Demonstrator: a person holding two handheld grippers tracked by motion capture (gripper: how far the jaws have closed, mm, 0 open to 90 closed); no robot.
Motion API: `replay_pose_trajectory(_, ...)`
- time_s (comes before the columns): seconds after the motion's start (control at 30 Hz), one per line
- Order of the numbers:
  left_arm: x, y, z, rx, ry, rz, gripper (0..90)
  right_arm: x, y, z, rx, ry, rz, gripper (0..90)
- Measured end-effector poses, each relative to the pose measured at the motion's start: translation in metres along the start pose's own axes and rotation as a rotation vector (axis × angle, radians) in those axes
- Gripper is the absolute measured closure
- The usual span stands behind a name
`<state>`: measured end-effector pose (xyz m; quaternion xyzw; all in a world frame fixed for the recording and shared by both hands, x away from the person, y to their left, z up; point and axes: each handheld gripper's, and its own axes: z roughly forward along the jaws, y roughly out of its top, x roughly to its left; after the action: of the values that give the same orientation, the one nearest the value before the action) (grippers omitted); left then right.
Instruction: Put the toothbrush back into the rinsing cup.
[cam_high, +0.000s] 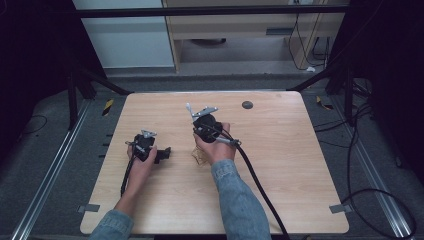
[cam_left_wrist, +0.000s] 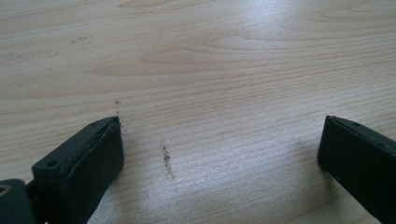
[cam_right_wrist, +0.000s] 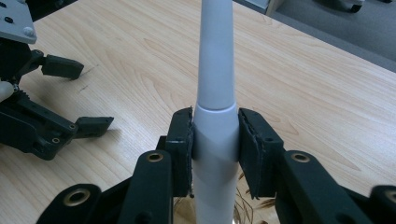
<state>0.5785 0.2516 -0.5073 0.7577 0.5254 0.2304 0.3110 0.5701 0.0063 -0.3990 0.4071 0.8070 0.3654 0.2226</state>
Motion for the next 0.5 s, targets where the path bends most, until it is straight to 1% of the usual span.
replay_pose_trajectory(0.5, -0.0001, 0.0, 0.0, -0.001, 0.0, -0.001, 0.0, 0.0002, -0.0001, -0.0009, 0.001, 0.001, -0.001, 65.4)
